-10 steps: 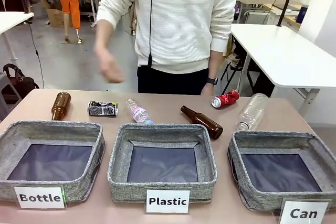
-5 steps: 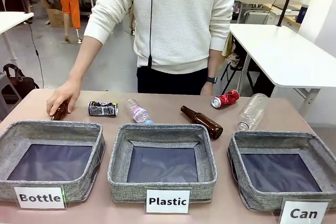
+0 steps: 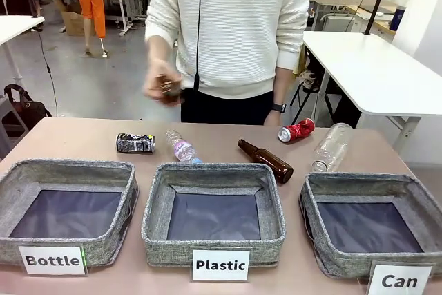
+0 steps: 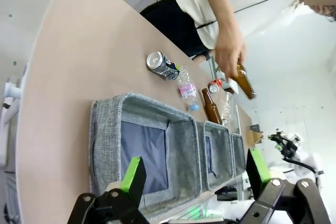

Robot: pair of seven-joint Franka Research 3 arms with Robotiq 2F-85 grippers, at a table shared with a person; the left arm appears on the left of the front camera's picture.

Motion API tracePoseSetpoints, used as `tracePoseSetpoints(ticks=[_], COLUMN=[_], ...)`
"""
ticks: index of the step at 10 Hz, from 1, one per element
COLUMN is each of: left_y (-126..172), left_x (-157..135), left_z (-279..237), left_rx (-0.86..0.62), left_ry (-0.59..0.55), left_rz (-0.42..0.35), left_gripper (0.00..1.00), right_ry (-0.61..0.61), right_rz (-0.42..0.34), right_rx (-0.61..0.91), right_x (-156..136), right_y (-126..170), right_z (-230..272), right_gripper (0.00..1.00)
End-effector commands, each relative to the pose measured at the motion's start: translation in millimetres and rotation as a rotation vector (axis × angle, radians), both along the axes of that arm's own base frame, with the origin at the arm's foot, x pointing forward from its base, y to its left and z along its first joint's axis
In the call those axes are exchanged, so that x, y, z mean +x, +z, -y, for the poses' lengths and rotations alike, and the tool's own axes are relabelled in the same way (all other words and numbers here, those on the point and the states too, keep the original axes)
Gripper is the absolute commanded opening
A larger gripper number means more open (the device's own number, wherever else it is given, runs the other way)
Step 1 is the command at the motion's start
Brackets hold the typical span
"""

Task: Sort the can waste into the basket.
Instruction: Pick up the can waste from the table and place it in the right Fabric basket.

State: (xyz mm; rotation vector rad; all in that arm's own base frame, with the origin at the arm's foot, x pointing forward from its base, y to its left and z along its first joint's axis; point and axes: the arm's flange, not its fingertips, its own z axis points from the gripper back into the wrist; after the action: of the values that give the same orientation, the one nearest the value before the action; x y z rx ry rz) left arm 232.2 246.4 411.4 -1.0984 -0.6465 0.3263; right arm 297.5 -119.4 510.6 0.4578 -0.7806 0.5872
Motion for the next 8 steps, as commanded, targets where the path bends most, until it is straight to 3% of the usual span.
tracePoseSetpoints(ticks=[1, 2, 3, 5, 6, 8], left_y=[1, 1, 1, 1, 1, 1], left_x=[0, 0, 0, 0, 0, 0], left_z=[-1, -1, -1, -1, -1, -1], left_rx=[-0.004, -0.004, -0.004, -0.004, -0.004, -0.004], left_ry=[0.0, 0.0, 0.0, 0.0, 0.0, 0.0], left_rz=[0.034, 0.034, 0.034, 0.034, 0.034, 0.034], left_gripper=[1.0, 1.0, 1.0, 1.0, 1.0, 1.0], right_ry=[0.257, 0.413, 0.541, 0.521, 0.491, 0.555], right_rz=[0.265, 0.312, 0.341, 0.328, 0.202, 0.246], right_rx=[-0.316, -0.449, -0.489, -0.511, -0.423, -0.491], right_x=[20, 31, 37, 42, 43, 48], right_y=[-31, -29, -25, -26, -7, -10], right_z=[-60, -83, -106, -139, -126, -143], right_gripper=[1.0, 1.0, 1.0, 1.0, 1.0, 1.0])
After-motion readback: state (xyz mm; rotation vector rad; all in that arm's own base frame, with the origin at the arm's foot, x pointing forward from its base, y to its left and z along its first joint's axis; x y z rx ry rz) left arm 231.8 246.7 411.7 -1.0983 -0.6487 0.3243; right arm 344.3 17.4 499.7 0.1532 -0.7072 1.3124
